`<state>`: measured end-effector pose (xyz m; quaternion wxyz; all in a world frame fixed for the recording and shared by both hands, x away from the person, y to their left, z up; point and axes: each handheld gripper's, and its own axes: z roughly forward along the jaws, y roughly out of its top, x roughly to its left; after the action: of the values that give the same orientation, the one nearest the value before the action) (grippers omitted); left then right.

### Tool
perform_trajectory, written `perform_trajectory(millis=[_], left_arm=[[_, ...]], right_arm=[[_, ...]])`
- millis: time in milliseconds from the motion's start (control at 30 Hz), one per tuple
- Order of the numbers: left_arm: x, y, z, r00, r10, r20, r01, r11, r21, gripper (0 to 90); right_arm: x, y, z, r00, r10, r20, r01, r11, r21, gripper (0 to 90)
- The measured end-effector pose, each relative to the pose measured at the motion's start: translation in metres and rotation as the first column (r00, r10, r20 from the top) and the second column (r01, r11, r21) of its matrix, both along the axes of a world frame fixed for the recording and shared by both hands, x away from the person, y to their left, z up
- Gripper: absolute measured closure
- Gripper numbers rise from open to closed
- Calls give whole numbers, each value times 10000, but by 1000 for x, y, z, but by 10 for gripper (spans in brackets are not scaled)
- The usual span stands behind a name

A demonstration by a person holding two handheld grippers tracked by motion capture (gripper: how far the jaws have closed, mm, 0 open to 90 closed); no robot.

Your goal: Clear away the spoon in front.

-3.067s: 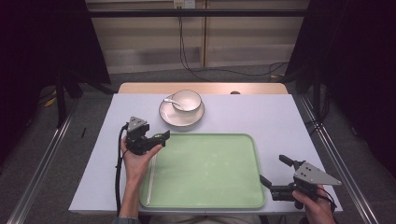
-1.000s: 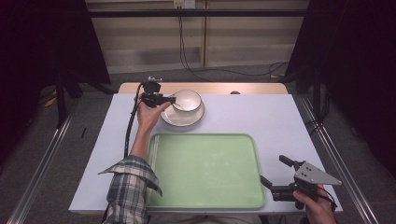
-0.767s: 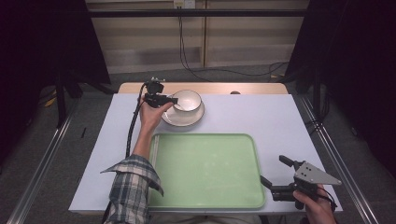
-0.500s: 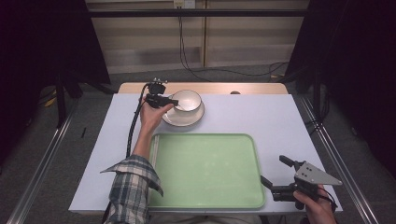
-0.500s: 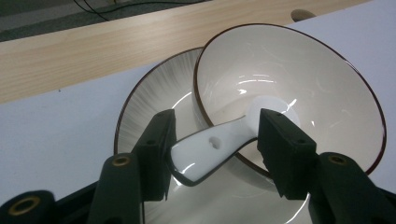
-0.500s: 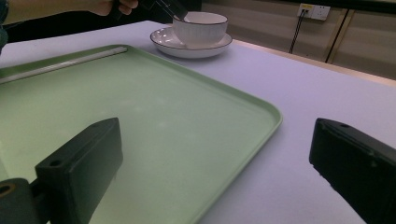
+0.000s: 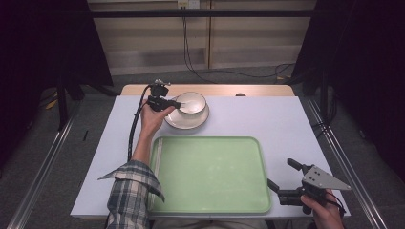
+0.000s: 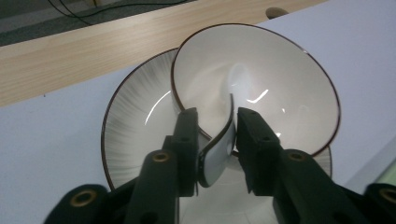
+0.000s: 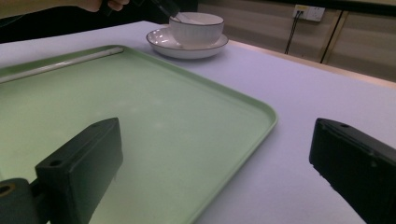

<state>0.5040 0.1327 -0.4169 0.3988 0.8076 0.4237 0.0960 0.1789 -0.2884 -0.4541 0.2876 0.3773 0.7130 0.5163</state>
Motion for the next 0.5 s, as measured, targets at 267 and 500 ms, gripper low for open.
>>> perform_trajectory(millis=[267,500], left_arm=[[-7,-2,4,9981,-622,39,621,9978,252,836],[-12,-9,5,9983,-553,173,549,9983,205,843]], right_arm=[[0,0,0,10000,20,3,-20,10000,-62,18],[0,0,0,10000,86,-15,-86,9999,-54,18]])
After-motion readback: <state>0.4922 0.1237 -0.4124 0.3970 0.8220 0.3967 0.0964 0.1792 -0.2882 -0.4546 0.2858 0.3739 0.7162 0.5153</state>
